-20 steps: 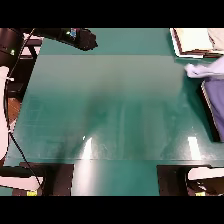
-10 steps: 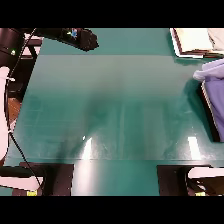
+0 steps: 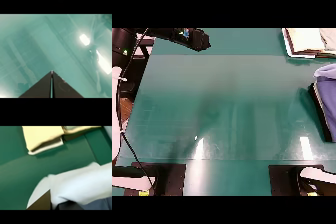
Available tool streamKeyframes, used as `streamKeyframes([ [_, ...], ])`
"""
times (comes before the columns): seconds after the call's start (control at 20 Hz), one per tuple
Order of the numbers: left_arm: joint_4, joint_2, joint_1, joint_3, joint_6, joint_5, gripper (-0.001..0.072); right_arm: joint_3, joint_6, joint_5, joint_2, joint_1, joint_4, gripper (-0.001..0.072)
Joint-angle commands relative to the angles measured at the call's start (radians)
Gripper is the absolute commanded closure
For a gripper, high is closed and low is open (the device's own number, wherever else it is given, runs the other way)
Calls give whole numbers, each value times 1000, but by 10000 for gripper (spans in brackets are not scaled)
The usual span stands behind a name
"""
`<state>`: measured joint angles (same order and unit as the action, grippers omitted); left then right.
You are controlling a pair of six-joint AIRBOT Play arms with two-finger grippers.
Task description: Fold the shirts.
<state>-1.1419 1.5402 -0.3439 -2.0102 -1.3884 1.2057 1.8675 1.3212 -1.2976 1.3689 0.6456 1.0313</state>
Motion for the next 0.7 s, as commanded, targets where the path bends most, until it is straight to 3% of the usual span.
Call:
streamKeyframes([
  [0.0, -3, 0, 0, 0, 8, 2, 683, -132, -8, -85, -79, 76, 135, 697],
  [0.25, -3, 0, 0, 0, 10, 2, 683, -439, -7, -101, -212, 193, 319, 696],
  [0.45, -3, 0, 0, 0, 23, 2, 683, -635, -8, -91, -283, 302, 332, 678],
  [0.5, -3, 0, 0, 0, 33, 3, 683, -665, -7, -90, -292, 323, 331, 531],
  [0.6, -3, 0, 0, 0, 35, 8, 683, -702, -4, -82, -299, 351, 328, 141],
  [0.65, -2, 0, 0, 0, 35, 8, 683, -700, 0, -80, -299, 356, 321, 106],
])
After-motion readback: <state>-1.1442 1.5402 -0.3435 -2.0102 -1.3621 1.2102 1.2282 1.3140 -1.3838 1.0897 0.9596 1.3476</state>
